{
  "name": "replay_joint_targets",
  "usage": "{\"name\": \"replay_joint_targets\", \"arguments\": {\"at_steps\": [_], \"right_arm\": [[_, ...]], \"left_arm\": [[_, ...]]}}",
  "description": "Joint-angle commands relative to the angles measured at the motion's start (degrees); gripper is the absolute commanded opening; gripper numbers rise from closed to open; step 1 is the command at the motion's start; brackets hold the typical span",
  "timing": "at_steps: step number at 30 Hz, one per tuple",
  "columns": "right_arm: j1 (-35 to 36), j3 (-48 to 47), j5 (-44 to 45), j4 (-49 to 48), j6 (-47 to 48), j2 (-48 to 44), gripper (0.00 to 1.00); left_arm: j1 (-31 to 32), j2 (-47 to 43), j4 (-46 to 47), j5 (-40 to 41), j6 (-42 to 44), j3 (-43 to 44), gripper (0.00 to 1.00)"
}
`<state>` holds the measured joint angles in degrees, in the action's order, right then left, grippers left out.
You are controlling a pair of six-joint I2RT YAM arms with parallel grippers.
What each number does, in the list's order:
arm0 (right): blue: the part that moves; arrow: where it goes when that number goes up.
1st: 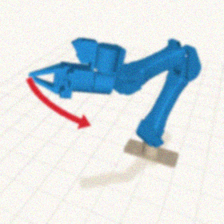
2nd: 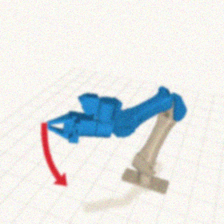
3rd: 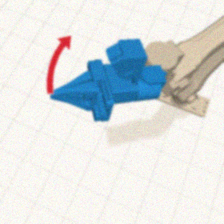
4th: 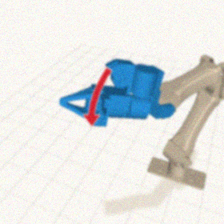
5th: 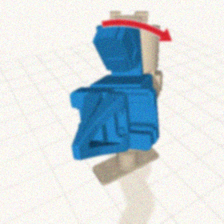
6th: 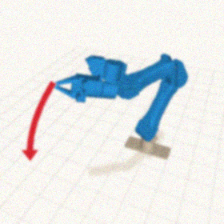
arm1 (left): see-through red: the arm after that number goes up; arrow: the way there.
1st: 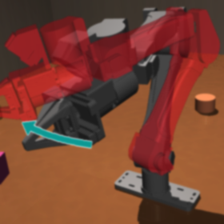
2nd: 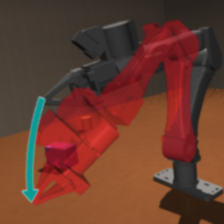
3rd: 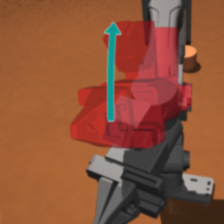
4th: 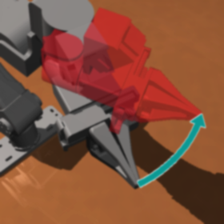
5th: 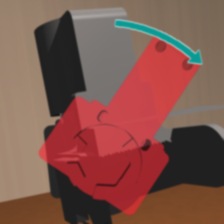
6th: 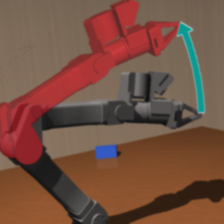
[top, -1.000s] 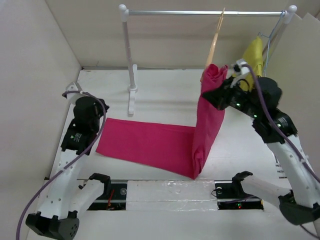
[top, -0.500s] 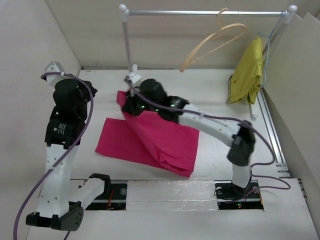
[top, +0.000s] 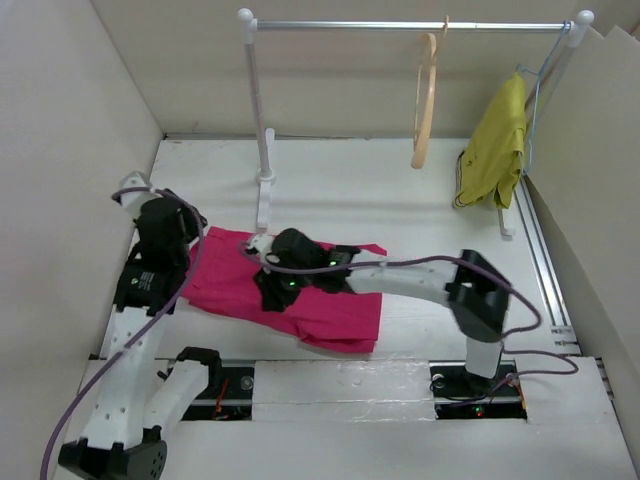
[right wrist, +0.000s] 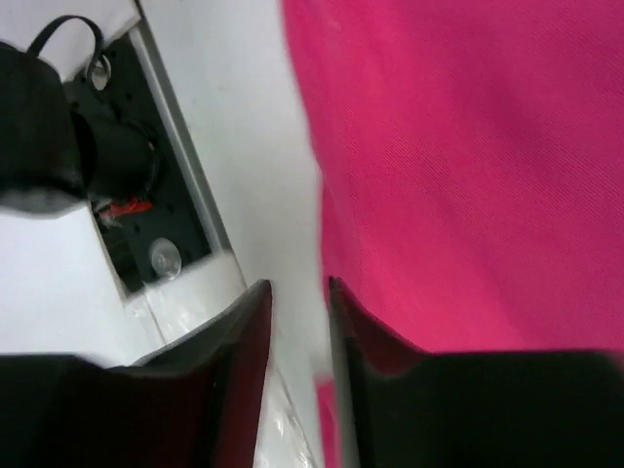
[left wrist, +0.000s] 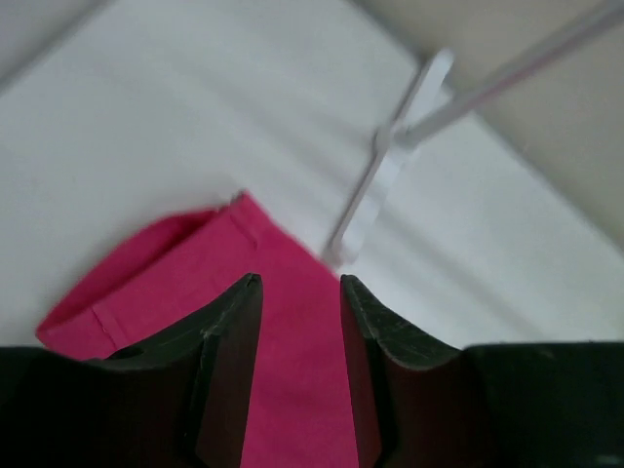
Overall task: Place the trousers on the hanger
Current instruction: Fold the trousers at the center of the board.
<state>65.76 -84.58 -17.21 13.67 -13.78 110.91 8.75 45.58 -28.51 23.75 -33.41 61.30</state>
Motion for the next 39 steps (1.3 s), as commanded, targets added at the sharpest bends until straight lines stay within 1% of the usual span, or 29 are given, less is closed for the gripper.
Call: {"name": "replay_joint_targets", "arguments": {"at_steps": [1, 2, 3, 5, 6, 7, 9, 10, 11, 13, 15, 17, 18, 19, 21, 22, 23, 25, 26, 28, 30, 31, 33, 34, 36, 37, 38, 39], "right_arm": [[-3.9, 9.3, 4.3, -1.7, 2.5, -16.0, 0.34], [-5.0, 13.1, 5.0, -1.2, 2.3, -18.7, 0.19], [-5.6, 20.0, 6.0, -1.0, 2.1, -23.5, 0.0], [-7.2, 25.9, 8.9, 0.9, 1.4, -27.7, 0.0], [-8.0, 31.5, 9.9, 1.6, 1.0, -31.7, 0.0], [-8.8, 34.1, 10.5, 1.7, 0.7, -33.7, 0.0], [-11.2, 38.5, 10.4, 1.4, -0.9, -37.7, 0.0], [-11.9, 43.0, 9.9, -0.1, -1.2, -40.6, 0.0], [-12.7, 44.8, 9.6, -0.8, -1.9, -41.6, 0.0], [-15.2, 49.2, 8.0, -1.5, -2.1, -42.9, 0.0], [-16.9, 51.3, 7.7, -2.7, -0.8, -42.5, 0.0], [-19.7, 53.2, 7.7, -3.6, 1.4, -40.4, 0.0], [-20.7, 53.5, 7.9, -4.3, 2.5, -39.5, 0.0], [-22.6, 53.5, 8.2, -4.6, 3.3, -38.7, 0.0], [-24.8, 53.5, 8.3, -6.3, 5.9, -37.1, 0.0], [-26.2, 53.5, 7.5, -6.7, 6.5, -36.7, 0.0], [-29.6, 53.5, 6.6, -7.1, 7.9, -36.5, 0.0], [-32.9, 52.6, 3.2, -7.7, 9.8, -35.4, 0.0], [-35.7, 51.6, 1.3, -7.2, 11.7, -35.0, 0.0], [-36.5, 46.3, -3.2, -2.6, 14.9, -34.0, 0.0], [-36.5, 42.2, -3.9, 1.8, 17.4, -34.6, 0.0], [-36.5, 37.0, -5.4, 3.1, 18.4, -35.1, 0.04], [-37.1, 35.5, -5.6, 3.0, 18.8, -34.3, 0.08], [-37.1, 33.4, -5.3, 2.2, 18.8, -32.6, 0.09], [-37.8, 31.7, -4.4, -0.8, 18.4, -29.5, 0.09], [-39.3, 30.5, -4.6, -2.1, 18.2, -27.8, 0.08], [-40.0, 29.9, -4.9, -3.2, 17.7, -23.9, 0.07], [-40.7, 29.6, -5.0, -5.2, 17.4, -22.1, 0.06]], "left_arm": [[-0.1, 4.1, 5.6, -13.1, -3.3, -8.9, 0.34], [-0.1, 5.0, 7.7, -15.8, -3.5, -12.7, 0.35], [-0.1, 6.2, 11.2, -20.4, -4.3, -14.4, 0.36], [-0.1, 11.0, 14.6, -23.5, -4.4, -17.6, 0.36], [-0.1, 12.7, 16.7, -27.0, -4.1, -18.0, 0.4], [0.4, 16.3, 17.2, -27.3, -3.7, -18.0, 0.4], [-0.3, 19.5, 18.7, -28.0, -3.6, -18.3, 0.4], [-0.9, 22.4, 19.5, -28.6, -3.7, -18.8, 0.4], [-0.9, 23.6, 20.1, -28.7, -4.1, -19.6, 0.4], [-1.6, 25.9, 20.1, -24.9, -5.2, -20.4, 0.39], [-2.9, 26.7, 19.5, -20.7, -6.8, -21.7, 0.38], [-5.7, 26.9, 19.1, -19.9, -8.2, -23.3, 0.37], [-6.9, 26.8, 18.2, -19.6, -8.6, -23.9, 0.37], [-9.6, 26.1, 17.7, -19.4, -9.0, -24.6, 0.37], [-12.3, 25.4, 15.7, -18.3, -10.4, -26.0, 0.36], [-13.5, 24.0, 14.9, -17.9, -10.7, -26.5, 0.36], [-15.8, 23.0, 14.4, -16.9, -11.1, -26.8, 0.35], [-18.0, 20.1, 12.8, -15.9, -11.4, -27.1, 0.35], [-18.6, 18.9, 12.6, -15.1, -11.3, -27.1, 0.35], [-18.6, 15.8, 11.4, -14.4, -10.9, -25.2, 0.35], [-18.6, 13.6, 10.6, -15.0, -10.3, -23.7, 0.35], [-18.6, 10.0, 10.9, -16.4, -9.2, -22.4, 0.35], [-18.6, 9.0, 11.7, -18.9, -8.1, -21.4, 0.35], [-17.4, 7.6, 12.1, -19.9, -7.7, -20.6, 0.35], [-14.8, 7.0, 12.9, -22.2, -7.3, -19.9, 0.32], [-14.0, 6.5, 13.7, -23.4, -6.9, -19.8, 0.31], [-14.0, 6.6, 14.0, -29.7, -6.5, -19.9, 0.3], [-14.0, 6.7, 14.6, -31.5, -6.4, -20.0, 0.29]]}}
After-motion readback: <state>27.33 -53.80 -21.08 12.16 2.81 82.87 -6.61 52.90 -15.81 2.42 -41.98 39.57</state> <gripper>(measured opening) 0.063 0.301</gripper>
